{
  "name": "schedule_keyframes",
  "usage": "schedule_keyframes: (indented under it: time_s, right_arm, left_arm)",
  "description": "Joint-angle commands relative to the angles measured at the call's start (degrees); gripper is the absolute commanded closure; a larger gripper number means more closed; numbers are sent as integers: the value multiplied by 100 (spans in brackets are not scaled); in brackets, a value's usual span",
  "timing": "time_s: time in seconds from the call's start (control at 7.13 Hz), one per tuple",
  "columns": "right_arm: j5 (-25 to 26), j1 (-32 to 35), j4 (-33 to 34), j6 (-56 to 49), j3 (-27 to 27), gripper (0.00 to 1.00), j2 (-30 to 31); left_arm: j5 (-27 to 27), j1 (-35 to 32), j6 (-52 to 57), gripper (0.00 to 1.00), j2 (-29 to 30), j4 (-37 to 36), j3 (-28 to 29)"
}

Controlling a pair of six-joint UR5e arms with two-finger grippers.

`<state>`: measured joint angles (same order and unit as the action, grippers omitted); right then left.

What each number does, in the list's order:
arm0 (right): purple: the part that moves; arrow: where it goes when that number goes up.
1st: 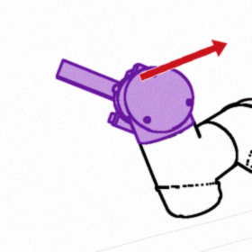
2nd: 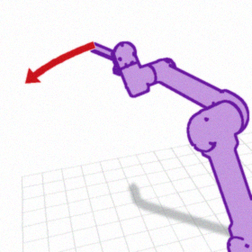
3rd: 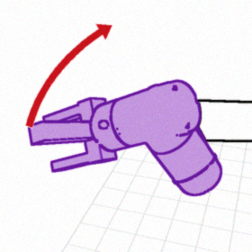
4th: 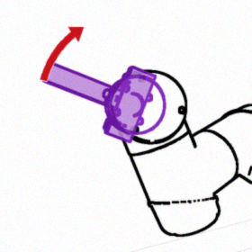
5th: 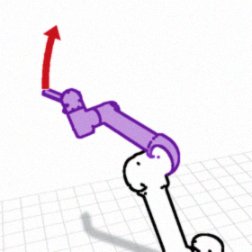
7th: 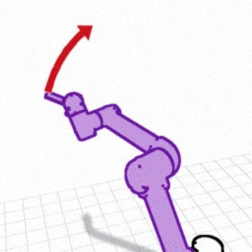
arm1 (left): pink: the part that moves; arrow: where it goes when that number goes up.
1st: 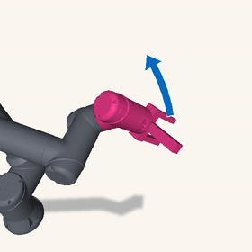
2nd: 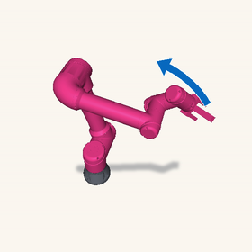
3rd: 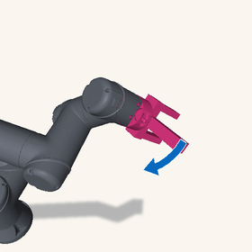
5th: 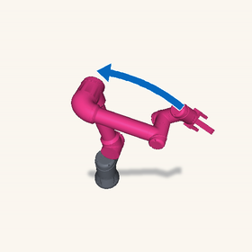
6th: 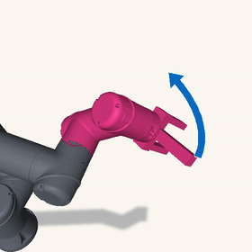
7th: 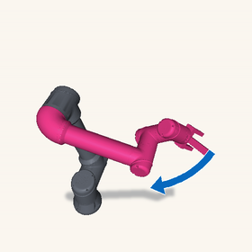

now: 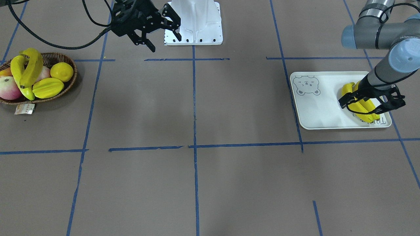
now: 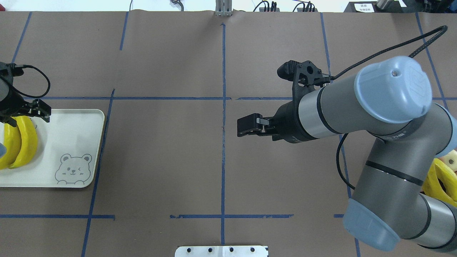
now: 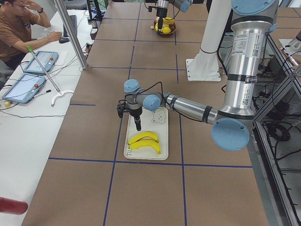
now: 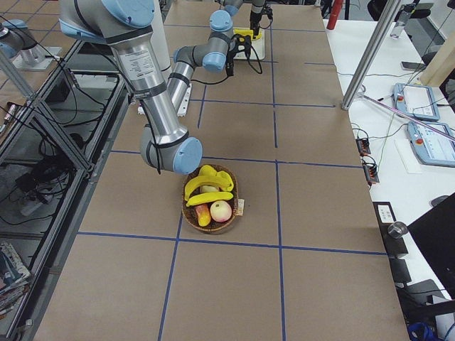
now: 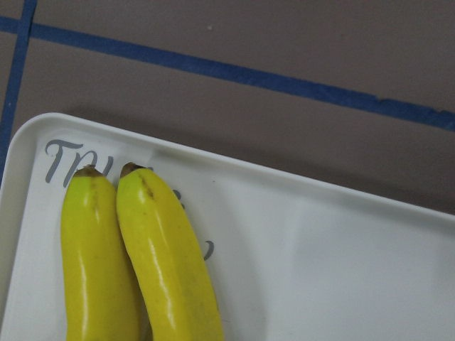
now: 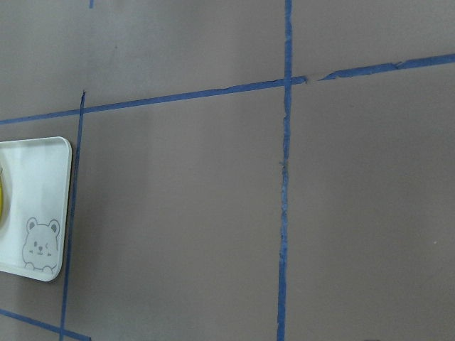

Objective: Transfer all bananas from basket to plate

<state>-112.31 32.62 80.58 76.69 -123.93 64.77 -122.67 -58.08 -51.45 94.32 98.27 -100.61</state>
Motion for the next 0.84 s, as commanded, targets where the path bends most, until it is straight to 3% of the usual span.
schedule_keyframes:
  time_s: [0.0,0.14,0.7]
  right_arm:
    - [86,164,63,-5,-454,0,934]
    - [78,427,72,-92,-718,0,1637]
    - [270,561,81,-838,-1053,0,3537]
  left_arm:
    - [-299,-255,-50,0,260,-236,-529]
    - [-746,-326,-76,0,593,-438,-556]
    - [-1365,-196,-1471,0,1316,-458,-748]
